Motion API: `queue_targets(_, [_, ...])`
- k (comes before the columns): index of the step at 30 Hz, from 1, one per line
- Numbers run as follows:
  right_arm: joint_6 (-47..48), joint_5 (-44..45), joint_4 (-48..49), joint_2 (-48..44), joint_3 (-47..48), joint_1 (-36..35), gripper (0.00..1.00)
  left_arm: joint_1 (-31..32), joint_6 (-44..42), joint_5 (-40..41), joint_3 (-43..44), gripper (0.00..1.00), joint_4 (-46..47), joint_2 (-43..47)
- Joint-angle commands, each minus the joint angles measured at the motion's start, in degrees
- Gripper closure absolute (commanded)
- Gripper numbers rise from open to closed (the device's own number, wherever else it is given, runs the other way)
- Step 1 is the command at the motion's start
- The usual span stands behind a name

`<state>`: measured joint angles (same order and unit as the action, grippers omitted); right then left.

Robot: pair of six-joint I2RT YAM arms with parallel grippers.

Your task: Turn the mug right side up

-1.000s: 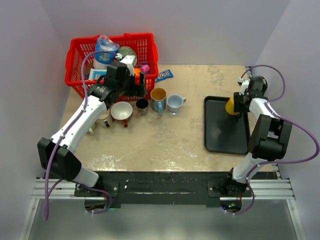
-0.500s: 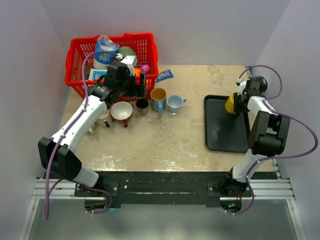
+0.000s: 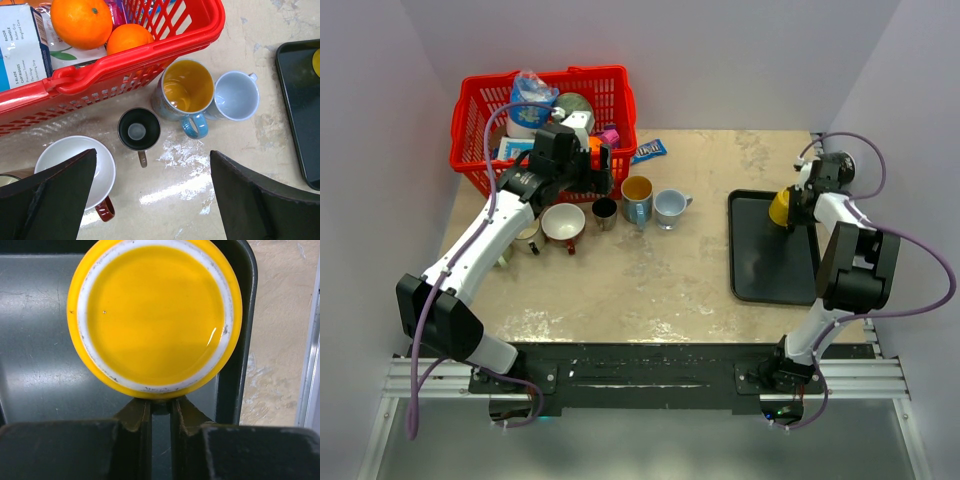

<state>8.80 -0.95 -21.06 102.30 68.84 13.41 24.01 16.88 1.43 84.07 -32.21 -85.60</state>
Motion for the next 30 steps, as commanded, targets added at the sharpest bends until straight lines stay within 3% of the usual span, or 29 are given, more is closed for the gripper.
queue_targets(1, [-1.2,0.3,4.5,-2.4,-0.1,-0.3,1.00,-0.5,-0.4,-0.9,-0.1,0.01,1.8,0.2])
queue_targets(10, [-7.5,-3.9,3.7,-5.0,1.5,-0.2,1.00,-0.5,0.1,-1.2,-0.8,0.01,2.1,0.7])
queue_targets(22, [-27.9,-15.0,3.2,-12.9,2.0,-0.2,1.00,-0.5,1.1,-4.9,-1.5,0.01,3.3,1.1])
queue_targets(25, [-33.3,-20.9,7.5,-17.3,-0.4,-0.2,1.00,-0.5,1.7,-7.5,-2.2,0.01,4.9,1.8])
queue_targets(30, [-43.2,-29.1,16.9,-26.0,-6.7,-2.1,1.00,-0.5,2.7,-19.4,-6.0,0.01,14.2,4.1])
